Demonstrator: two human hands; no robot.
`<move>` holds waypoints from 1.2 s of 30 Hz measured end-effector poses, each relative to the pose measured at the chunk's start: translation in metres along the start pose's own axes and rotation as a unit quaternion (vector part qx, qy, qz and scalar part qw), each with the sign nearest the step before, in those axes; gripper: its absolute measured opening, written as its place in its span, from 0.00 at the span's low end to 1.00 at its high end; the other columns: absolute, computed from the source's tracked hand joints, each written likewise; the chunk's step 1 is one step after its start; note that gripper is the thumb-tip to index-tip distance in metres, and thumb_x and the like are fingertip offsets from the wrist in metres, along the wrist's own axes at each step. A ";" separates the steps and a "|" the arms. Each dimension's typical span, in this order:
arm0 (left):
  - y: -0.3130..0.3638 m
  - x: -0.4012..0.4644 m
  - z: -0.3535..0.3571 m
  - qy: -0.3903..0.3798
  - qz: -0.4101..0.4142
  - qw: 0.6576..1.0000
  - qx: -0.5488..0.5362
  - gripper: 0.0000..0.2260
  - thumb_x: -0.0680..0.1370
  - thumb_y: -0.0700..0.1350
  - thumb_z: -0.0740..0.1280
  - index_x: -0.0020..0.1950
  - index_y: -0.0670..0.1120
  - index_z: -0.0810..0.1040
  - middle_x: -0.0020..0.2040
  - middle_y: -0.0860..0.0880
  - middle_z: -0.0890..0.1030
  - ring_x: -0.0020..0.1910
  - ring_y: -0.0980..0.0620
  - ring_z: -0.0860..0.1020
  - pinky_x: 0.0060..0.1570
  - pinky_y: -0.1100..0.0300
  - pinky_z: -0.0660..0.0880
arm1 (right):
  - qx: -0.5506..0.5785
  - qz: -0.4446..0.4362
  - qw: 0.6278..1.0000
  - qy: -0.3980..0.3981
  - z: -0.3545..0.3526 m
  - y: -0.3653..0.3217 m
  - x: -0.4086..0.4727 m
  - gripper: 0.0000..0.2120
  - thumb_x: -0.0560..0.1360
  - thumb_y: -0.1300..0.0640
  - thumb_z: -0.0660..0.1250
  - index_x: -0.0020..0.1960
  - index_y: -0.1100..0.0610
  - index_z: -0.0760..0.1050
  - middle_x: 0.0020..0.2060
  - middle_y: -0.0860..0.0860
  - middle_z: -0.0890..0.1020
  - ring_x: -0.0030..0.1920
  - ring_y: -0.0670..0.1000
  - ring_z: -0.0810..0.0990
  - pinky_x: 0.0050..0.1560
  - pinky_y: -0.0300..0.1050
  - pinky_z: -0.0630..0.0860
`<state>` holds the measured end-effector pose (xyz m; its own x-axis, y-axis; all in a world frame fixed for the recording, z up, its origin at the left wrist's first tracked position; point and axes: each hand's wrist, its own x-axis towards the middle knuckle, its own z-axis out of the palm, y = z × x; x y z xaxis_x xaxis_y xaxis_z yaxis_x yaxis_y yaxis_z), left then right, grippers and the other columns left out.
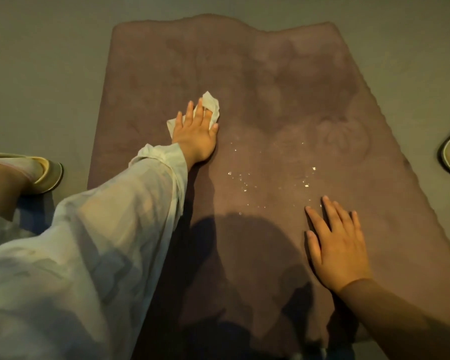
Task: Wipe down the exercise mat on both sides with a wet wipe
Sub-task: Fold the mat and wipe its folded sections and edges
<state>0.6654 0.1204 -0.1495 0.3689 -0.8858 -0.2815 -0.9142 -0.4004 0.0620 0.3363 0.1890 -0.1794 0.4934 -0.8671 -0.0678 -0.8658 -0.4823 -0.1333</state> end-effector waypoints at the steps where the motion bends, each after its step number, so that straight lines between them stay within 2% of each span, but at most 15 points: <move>1: 0.001 0.009 -0.001 0.003 0.002 1.000 -0.003 0.24 0.83 0.51 0.43 0.77 0.44 0.45 0.78 0.47 0.42 0.76 0.46 0.40 0.73 0.49 0.38 | 0.000 -0.002 1.000 0.001 0.001 0.001 0.000 0.25 0.77 0.48 0.49 0.67 0.57 0.72 0.68 0.61 0.70 0.68 0.63 0.69 0.67 0.63 0.58; 5: 0.006 0.029 -0.005 0.049 -0.001 0.998 -0.035 0.23 0.83 0.50 0.43 0.78 0.46 0.49 0.78 0.49 0.44 0.76 0.46 0.41 0.73 0.48 0.38 | 0.005 -0.005 1.000 0.016 0.002 0.001 0.001 0.24 0.76 0.49 0.51 0.66 0.57 0.73 0.67 0.61 0.72 0.66 0.64 0.70 0.66 0.64 0.59; 8: 0.006 0.025 -0.005 0.055 0.059 0.996 -0.032 0.22 0.84 0.49 0.45 0.77 0.46 0.52 0.78 0.48 0.46 0.76 0.45 0.42 0.73 0.49 0.40 | 0.008 -0.004 1.000 0.006 0.001 0.002 0.000 0.25 0.76 0.49 0.50 0.67 0.57 0.72 0.68 0.61 0.71 0.67 0.64 0.69 0.67 0.63 0.58; 12: 0.009 -0.006 0.002 0.007 0.200 0.979 -0.032 0.21 0.84 0.47 0.47 0.77 0.45 0.52 0.78 0.47 0.48 0.76 0.45 0.44 0.73 0.52 0.41 | 0.015 -0.001 1.000 -0.001 0.000 0.000 -0.001 0.25 0.77 0.49 0.50 0.67 0.57 0.72 0.68 0.61 0.70 0.68 0.63 0.68 0.68 0.62 0.58; 18: 0.005 -0.086 0.016 -0.080 0.315 0.946 -0.007 0.24 0.82 0.51 0.45 0.77 0.46 0.52 0.78 0.46 0.49 0.76 0.47 0.43 0.71 0.57 0.37 | 0.025 0.007 0.999 -0.024 -0.004 0.000 -0.002 0.26 0.77 0.48 0.48 0.68 0.57 0.71 0.69 0.61 0.69 0.69 0.63 0.66 0.70 0.61 0.57; 20: 0.009 -0.124 0.027 -0.095 0.356 0.929 0.016 0.23 0.82 0.51 0.47 0.76 0.47 0.57 0.78 0.46 0.52 0.76 0.45 0.46 0.72 0.54 0.38 | 0.033 0.009 0.999 -0.023 -0.005 -0.001 -0.002 0.27 0.77 0.48 0.47 0.68 0.57 0.71 0.69 0.61 0.68 0.70 0.63 0.66 0.70 0.61 0.56; 23: 0.019 -0.190 0.045 -0.067 0.466 0.882 0.030 0.19 0.80 0.50 0.52 0.67 0.48 0.74 0.73 0.44 0.65 0.73 0.41 0.61 0.71 0.41 0.55 | 0.044 0.011 0.999 -0.025 -0.006 -0.001 -0.001 0.26 0.76 0.49 0.48 0.69 0.57 0.70 0.70 0.60 0.68 0.70 0.62 0.65 0.71 0.61 0.55; 26: 0.026 -0.226 0.058 -0.060 0.525 0.847 0.053 0.17 0.79 0.52 0.54 0.62 0.54 0.77 0.72 0.48 0.67 0.72 0.45 0.64 0.69 0.43 0.56 | 0.038 0.012 0.999 -0.034 -0.005 0.000 -0.001 0.24 0.77 0.50 0.51 0.70 0.56 0.69 0.72 0.59 0.65 0.72 0.61 0.62 0.72 0.58 0.53; 29: 0.023 -0.208 0.057 -0.019 0.514 0.855 0.073 0.18 0.78 0.53 0.55 0.63 0.52 0.78 0.70 0.48 0.70 0.70 0.45 0.68 0.67 0.42 0.60 | 0.039 0.013 0.998 -0.038 -0.005 0.002 -0.002 0.24 0.77 0.50 0.51 0.71 0.55 0.68 0.72 0.59 0.64 0.73 0.61 0.61 0.73 0.57 0.51; 32: 0.015 -0.161 0.045 0.044 0.442 0.891 0.098 0.17 0.78 0.49 0.61 0.63 0.45 0.78 0.68 0.43 0.72 0.66 0.40 0.71 0.63 0.39 0.65 | 0.037 0.015 0.998 -0.044 -0.004 0.002 -0.002 0.25 0.78 0.49 0.49 0.71 0.55 0.67 0.73 0.58 0.64 0.73 0.60 0.60 0.73 0.56 0.50; 33: 0.013 -0.144 0.041 0.058 0.422 0.899 0.103 0.18 0.78 0.49 0.60 0.63 0.43 0.77 0.68 0.41 0.72 0.66 0.38 0.71 0.63 0.38 0.64 | 0.036 0.015 0.998 -0.043 -0.005 0.002 -0.002 0.26 0.78 0.48 0.47 0.71 0.55 0.67 0.72 0.58 0.64 0.73 0.60 0.61 0.73 0.56 0.50; 35: 0.012 -0.110 0.032 0.077 0.383 0.912 0.123 0.20 0.80 0.50 0.55 0.66 0.42 0.74 0.71 0.41 0.67 0.69 0.37 0.66 0.68 0.41 0.60 | 0.034 0.014 0.999 -0.038 -0.005 0.002 -0.003 0.27 0.77 0.48 0.46 0.71 0.55 0.68 0.71 0.59 0.66 0.72 0.61 0.63 0.72 0.58 0.53; 36: 0.013 -0.093 0.029 0.078 0.352 0.924 0.126 0.21 0.81 0.51 0.53 0.70 0.43 0.70 0.74 0.42 0.63 0.73 0.39 0.61 0.71 0.44 0.54 | 0.033 0.012 0.999 -0.035 -0.005 0.001 -0.002 0.27 0.77 0.48 0.46 0.70 0.56 0.69 0.71 0.60 0.67 0.71 0.62 0.64 0.71 0.58 0.54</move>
<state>0.6147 0.2043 -0.1502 -0.3298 -0.9373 -0.1128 -0.9400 0.3371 -0.0531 0.3336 0.1896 -0.1748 0.4788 -0.8665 -0.1412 -0.8715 -0.4496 -0.1961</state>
